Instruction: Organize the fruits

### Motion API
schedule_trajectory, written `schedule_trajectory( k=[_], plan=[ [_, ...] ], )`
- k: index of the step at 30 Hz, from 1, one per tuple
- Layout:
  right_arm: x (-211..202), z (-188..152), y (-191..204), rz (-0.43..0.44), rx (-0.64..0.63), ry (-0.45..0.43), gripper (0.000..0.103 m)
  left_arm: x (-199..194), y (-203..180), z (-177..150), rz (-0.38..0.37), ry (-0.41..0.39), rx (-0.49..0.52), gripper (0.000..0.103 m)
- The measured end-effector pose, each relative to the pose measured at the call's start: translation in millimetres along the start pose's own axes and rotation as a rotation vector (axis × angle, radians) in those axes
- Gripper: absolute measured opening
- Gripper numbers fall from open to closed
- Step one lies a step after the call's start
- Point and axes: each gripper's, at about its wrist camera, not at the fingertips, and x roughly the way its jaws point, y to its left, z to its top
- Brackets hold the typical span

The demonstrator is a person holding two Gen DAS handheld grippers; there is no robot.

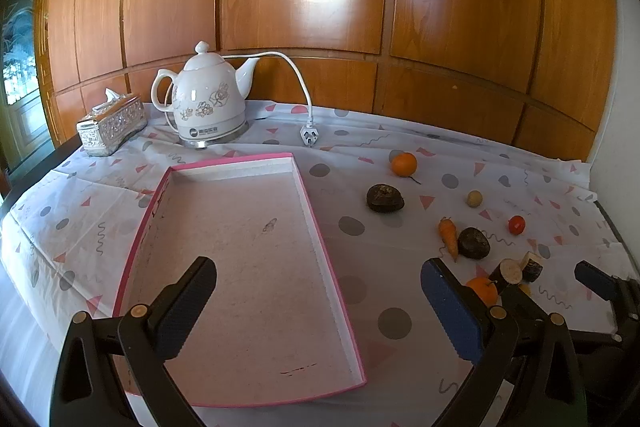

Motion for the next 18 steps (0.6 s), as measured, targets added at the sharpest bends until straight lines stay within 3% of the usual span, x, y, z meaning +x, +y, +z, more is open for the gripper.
schedule_trajectory(
  k=[18],
  plan=[
    [1.0, 0.7, -11.3, 0.008, 0.021, 0.002, 0.102, 1.8, -6.9, -0.4, -0.015, 0.01, 0.016, 0.103]
  ],
)
